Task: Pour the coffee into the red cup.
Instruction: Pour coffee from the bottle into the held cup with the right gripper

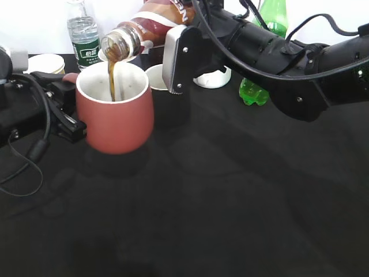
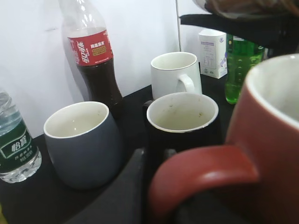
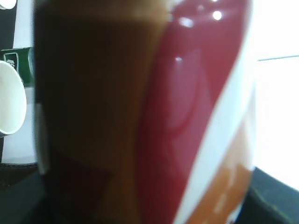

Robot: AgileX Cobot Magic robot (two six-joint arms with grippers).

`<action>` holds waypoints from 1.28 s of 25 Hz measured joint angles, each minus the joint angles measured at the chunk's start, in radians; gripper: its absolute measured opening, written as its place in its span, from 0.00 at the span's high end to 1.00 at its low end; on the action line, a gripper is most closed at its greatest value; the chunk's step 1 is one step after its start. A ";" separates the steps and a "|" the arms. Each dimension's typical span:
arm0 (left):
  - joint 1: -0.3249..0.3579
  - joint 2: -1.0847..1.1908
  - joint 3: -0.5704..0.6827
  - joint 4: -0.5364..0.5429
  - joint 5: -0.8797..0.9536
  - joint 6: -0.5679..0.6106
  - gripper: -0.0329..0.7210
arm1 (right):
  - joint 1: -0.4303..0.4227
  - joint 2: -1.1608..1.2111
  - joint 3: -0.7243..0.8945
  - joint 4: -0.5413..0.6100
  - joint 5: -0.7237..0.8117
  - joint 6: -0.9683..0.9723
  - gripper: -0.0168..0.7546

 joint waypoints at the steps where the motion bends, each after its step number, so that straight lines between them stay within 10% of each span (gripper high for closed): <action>1: 0.000 0.000 0.000 0.000 0.000 0.000 0.87 | 0.000 0.000 0.000 0.000 0.000 0.000 0.29; 32: 0.000 0.000 0.000 0.001 0.001 0.000 0.87 | 0.000 0.000 0.000 -0.028 -0.006 -0.008 0.29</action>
